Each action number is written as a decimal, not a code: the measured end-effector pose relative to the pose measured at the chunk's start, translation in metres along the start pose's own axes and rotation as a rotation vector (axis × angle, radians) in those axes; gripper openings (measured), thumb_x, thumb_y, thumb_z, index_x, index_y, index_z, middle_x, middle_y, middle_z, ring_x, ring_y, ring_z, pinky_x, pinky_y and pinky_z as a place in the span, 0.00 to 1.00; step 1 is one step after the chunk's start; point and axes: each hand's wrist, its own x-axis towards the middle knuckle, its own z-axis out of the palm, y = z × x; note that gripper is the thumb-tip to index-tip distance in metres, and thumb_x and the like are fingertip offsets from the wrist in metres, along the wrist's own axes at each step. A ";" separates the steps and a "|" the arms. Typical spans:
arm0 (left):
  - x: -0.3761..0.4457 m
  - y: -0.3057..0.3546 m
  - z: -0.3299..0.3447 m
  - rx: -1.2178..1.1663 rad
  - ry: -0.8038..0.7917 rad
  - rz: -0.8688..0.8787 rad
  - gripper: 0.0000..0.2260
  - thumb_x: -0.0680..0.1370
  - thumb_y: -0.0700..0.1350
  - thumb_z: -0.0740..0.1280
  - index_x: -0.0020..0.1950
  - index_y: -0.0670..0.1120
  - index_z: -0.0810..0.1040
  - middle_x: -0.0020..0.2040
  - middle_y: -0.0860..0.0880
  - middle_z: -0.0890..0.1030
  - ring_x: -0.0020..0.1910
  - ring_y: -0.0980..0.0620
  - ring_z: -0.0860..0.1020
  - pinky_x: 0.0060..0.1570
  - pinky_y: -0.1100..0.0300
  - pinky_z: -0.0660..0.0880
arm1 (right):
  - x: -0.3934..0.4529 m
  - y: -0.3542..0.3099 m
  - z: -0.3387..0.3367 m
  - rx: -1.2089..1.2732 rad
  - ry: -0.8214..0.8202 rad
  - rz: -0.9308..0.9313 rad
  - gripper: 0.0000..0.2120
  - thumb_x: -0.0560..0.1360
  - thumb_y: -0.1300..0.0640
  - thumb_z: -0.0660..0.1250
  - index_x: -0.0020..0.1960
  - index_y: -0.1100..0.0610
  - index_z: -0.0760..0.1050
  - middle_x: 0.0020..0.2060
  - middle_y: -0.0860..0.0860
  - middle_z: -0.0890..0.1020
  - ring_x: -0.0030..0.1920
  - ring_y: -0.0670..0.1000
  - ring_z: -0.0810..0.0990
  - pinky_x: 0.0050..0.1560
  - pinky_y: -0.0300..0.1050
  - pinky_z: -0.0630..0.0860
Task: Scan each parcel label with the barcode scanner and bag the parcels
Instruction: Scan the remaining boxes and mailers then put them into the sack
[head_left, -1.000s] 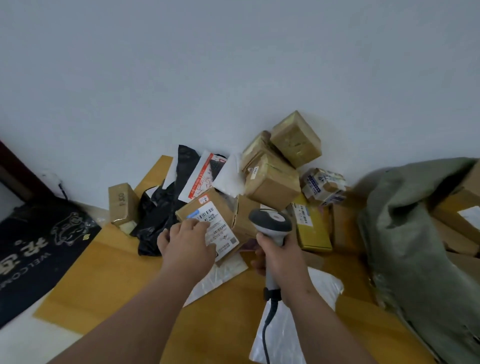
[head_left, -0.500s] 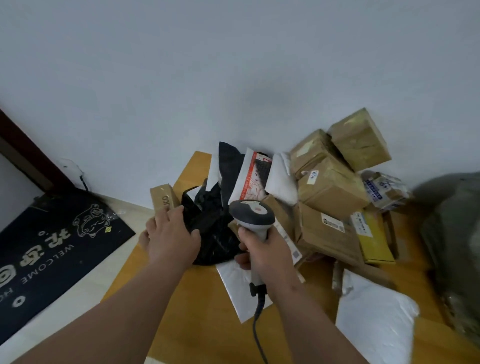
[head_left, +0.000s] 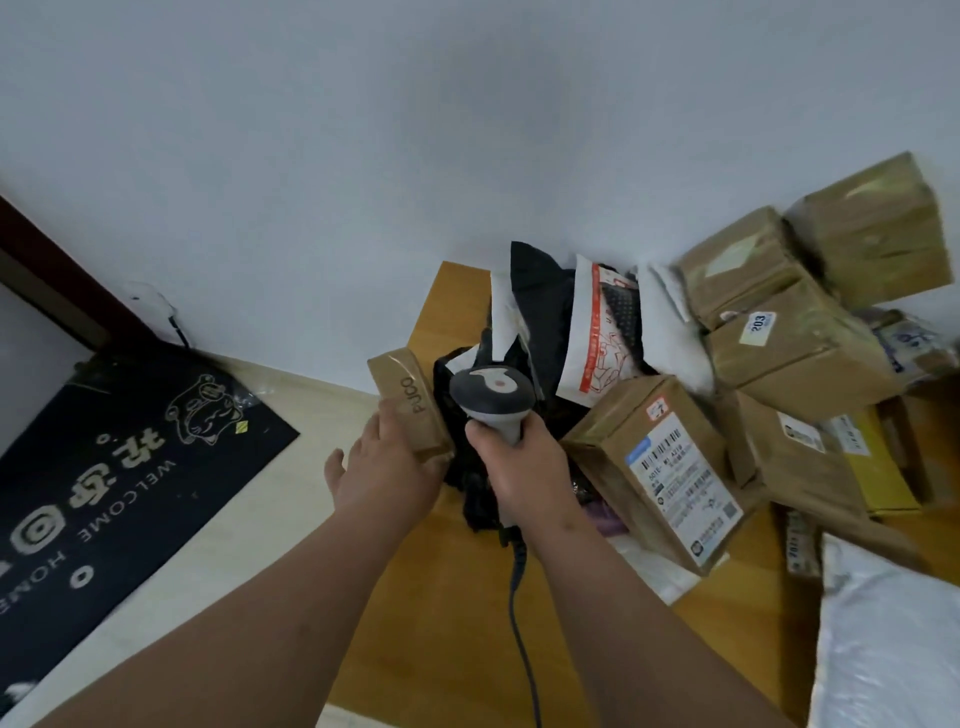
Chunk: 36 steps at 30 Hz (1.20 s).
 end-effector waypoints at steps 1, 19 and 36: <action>0.002 -0.002 0.002 -0.004 -0.010 0.001 0.39 0.76 0.62 0.62 0.79 0.51 0.45 0.75 0.50 0.65 0.71 0.47 0.68 0.74 0.42 0.53 | 0.005 -0.001 0.005 -0.008 -0.007 0.001 0.14 0.78 0.49 0.69 0.61 0.48 0.70 0.44 0.43 0.76 0.42 0.43 0.76 0.40 0.41 0.73; -0.012 0.017 -0.024 -0.397 0.338 0.444 0.20 0.81 0.54 0.53 0.66 0.52 0.77 0.63 0.52 0.79 0.63 0.48 0.75 0.61 0.44 0.73 | 0.001 0.000 0.033 0.387 0.121 -0.096 0.27 0.69 0.41 0.74 0.65 0.45 0.73 0.55 0.47 0.84 0.56 0.50 0.83 0.59 0.56 0.80; -0.141 0.154 -0.017 -0.613 0.422 0.667 0.13 0.80 0.42 0.64 0.65 0.43 0.76 0.63 0.53 0.71 0.64 0.53 0.69 0.58 0.78 0.62 | -0.090 -0.010 -0.147 0.653 0.416 -0.255 0.16 0.74 0.54 0.74 0.61 0.51 0.77 0.50 0.49 0.87 0.51 0.52 0.86 0.56 0.56 0.81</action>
